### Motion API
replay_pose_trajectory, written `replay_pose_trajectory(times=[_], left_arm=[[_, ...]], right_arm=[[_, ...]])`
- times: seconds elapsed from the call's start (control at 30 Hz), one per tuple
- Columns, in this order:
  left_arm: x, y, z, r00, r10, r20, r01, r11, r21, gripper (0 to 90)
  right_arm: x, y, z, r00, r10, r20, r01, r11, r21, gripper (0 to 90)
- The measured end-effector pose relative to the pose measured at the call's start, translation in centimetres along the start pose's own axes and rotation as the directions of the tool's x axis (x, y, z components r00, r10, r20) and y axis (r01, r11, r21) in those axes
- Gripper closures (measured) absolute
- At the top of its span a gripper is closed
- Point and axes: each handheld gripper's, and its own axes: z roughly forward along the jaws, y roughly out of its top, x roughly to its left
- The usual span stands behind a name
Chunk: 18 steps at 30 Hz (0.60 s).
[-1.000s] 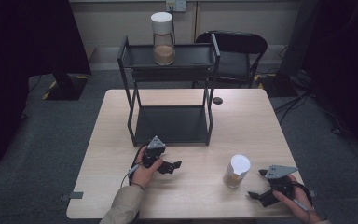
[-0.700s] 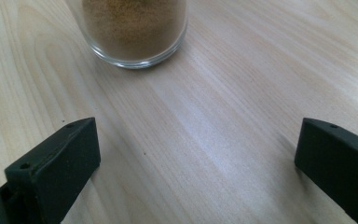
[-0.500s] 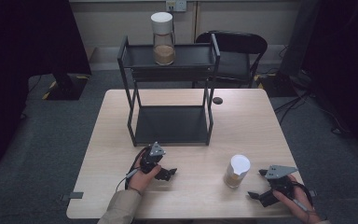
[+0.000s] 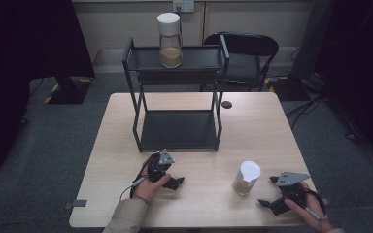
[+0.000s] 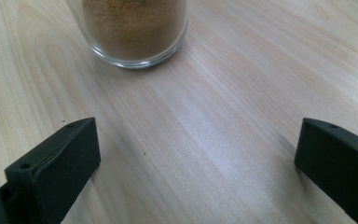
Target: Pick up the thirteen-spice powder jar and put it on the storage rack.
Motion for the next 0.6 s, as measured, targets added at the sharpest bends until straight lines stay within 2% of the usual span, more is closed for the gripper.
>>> replay_pose_trajectory(times=[0.33, 0.6], left_arm=[[0.01, 0.00, 0.00, 1.0000, 0.000, 0.000, 0.000, 1.0000, 0.000, 0.0], [0.00, 0.00, 0.00, 1.0000, 0.000, 0.000, 0.000, 1.0000, 0.000, 0.0]], right_arm=[[-0.03, 0.01, -0.01, 1.0000, 0.001, -0.001, -0.001, 1.000, 0.000, 0.0], [-0.22, 0.66, 0.02, 0.9996, -0.013, -0.026, 0.014, 1.000, 0.017, 1.5]])
